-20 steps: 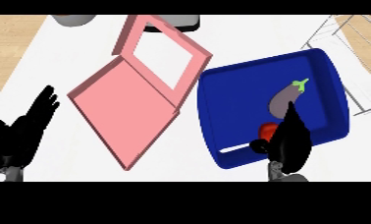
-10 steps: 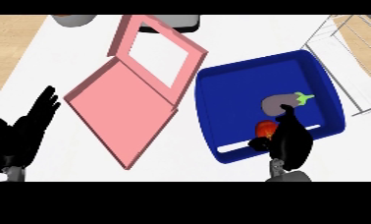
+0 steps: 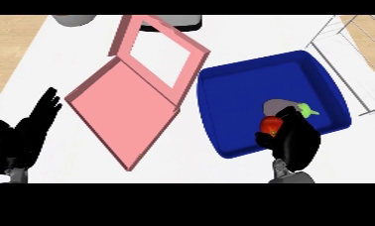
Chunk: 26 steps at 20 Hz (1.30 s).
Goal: Pick the tomato from the tray and place it in the tiered shelf
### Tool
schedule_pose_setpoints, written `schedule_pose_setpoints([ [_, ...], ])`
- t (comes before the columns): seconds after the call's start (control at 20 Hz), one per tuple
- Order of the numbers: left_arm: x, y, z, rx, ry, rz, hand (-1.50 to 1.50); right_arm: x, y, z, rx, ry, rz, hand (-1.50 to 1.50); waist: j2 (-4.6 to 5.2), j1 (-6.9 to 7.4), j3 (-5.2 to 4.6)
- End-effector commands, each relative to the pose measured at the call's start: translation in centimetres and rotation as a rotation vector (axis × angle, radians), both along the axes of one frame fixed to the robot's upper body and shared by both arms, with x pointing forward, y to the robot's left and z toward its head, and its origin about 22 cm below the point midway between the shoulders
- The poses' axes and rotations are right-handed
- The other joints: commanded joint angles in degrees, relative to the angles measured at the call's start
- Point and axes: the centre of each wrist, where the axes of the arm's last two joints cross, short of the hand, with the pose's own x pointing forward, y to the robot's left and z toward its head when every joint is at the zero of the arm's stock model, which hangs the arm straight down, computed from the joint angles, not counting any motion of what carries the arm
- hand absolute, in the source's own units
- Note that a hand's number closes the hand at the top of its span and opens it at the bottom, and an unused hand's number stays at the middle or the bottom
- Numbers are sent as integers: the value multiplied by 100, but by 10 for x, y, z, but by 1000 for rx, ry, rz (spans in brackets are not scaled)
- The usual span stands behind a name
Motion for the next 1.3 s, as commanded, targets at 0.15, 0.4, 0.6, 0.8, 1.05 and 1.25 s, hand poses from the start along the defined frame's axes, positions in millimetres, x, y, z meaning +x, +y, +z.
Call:
schedule_pose_setpoints([
  [0.15, 7, 1, 2, -3, -8, -40, 0, 103, -63, 82, 123, 141, -155, 150, 113, 220, 21],
  [0.4, 9, -5, 5, 7, 0, -31, 0, 162, -61, 143, 116, 69, -186, 150, 63, 175, 26],
  [0.6, -1, 1, -7, -4, 6, -18, 0, 156, -53, 184, 203, -62, -179, 150, 30, 43, 21],
  [0.8, 8, 1, -3, 16, 1, 15, 0, 141, -44, 213, 282, -228, -169, 150, 12, -44, 20],
  [1.05, 13, -4, 2, 5, 4, 8, 0, 129, -29, 272, 243, -346, -204, 150, 15, -23, 18],
  [1.25, 12, 0, 8, 2, 21, 14, 0, 117, -33, 295, 207, -366, -201, 150, 16, -7, 21],
])
